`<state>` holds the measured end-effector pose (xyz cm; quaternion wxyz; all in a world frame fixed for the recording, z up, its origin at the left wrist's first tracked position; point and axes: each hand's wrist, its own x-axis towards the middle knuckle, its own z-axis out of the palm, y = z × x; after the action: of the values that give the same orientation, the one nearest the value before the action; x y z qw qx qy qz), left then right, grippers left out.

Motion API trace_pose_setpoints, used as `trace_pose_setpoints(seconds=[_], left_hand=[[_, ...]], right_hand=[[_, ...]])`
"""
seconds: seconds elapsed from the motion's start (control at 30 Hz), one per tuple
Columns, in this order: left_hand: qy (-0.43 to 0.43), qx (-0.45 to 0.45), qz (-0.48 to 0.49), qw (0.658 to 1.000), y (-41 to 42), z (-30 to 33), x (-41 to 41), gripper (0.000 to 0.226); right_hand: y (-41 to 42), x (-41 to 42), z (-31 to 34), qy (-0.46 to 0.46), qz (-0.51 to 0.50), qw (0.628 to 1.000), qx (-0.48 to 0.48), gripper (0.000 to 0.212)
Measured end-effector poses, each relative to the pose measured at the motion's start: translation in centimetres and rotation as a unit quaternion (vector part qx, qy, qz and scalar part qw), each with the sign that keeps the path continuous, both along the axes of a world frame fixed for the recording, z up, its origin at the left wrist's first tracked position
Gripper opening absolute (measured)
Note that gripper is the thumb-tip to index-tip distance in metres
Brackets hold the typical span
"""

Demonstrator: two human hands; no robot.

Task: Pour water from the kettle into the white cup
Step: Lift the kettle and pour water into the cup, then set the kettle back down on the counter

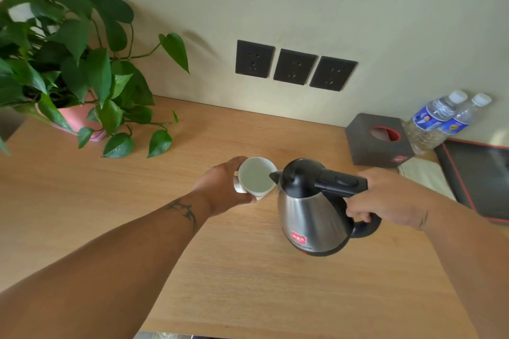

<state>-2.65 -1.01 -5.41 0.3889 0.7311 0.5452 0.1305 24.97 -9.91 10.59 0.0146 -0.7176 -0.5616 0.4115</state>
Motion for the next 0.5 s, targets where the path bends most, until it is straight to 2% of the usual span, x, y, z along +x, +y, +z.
trace_pose_setpoints(seconds=[0.17,0.4,0.5], left_hand=[[-0.001,-0.001,0.002,1.000,-0.1,-0.1,-0.1,0.090],[-0.003,0.001,0.001,1.000,-0.3,-0.1,0.0,0.093],[-0.002,0.000,0.006,1.000,-0.5,-0.1,0.0,0.092]], right_hand=[[-1.2,0.9,-1.3,0.051,-0.020,0.998,0.031,0.022],[-2.5,2.1,-2.8,0.116,-0.084,0.987,0.075,0.015],[-2.9,2.4,-3.7,0.138,-0.120,0.978,0.097,0.020]])
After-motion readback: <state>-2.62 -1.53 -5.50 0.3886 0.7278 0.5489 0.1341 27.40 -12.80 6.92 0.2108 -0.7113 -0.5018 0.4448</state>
